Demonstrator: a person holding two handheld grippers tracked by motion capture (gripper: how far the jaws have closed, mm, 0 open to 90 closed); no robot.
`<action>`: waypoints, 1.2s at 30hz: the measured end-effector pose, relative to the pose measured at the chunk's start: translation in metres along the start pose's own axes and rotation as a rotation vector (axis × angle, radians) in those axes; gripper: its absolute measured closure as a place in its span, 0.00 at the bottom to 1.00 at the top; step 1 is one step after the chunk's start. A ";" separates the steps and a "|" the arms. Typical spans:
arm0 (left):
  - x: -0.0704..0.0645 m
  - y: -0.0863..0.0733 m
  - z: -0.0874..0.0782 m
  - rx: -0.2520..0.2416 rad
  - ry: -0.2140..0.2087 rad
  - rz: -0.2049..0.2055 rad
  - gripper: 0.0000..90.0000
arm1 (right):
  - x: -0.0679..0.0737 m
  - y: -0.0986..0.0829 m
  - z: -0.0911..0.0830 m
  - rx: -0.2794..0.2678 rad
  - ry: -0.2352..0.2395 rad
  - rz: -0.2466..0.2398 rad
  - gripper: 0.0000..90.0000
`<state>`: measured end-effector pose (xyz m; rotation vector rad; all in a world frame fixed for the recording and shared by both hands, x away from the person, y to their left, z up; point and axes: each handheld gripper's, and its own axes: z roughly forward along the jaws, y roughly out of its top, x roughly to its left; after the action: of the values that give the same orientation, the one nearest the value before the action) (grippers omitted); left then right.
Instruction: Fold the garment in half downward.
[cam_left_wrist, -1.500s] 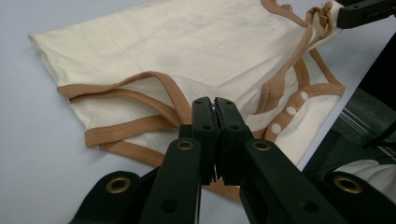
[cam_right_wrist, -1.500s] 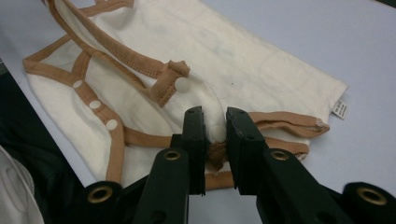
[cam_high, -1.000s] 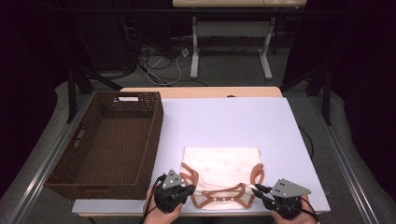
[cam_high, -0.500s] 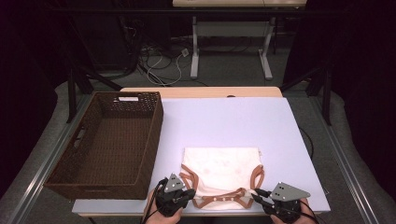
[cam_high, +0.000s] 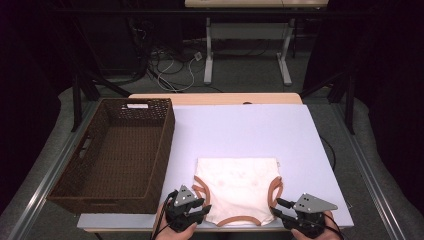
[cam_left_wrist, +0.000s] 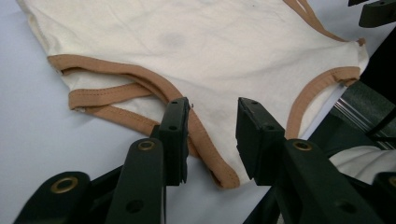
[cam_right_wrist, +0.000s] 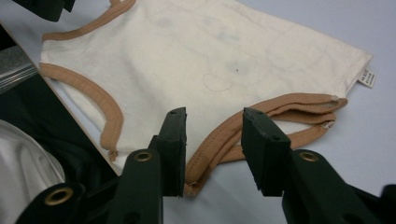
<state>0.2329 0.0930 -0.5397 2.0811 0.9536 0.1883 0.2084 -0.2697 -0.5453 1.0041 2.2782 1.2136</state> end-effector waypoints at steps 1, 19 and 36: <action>0.001 0.000 0.000 -0.002 0.007 0.010 0.68 | -0.001 0.000 0.001 0.003 0.003 0.003 0.65; 0.015 0.006 0.014 -0.045 0.030 0.000 0.44 | -0.012 0.005 0.016 -0.013 -0.015 0.009 0.46; 0.028 0.040 0.024 -0.049 0.020 0.005 0.41 | -0.027 0.040 0.027 -0.007 -0.032 0.030 0.41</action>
<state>0.2857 0.0822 -0.5314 2.0405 0.9473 0.2329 0.2599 -0.2598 -0.5275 1.0511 2.2404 1.2076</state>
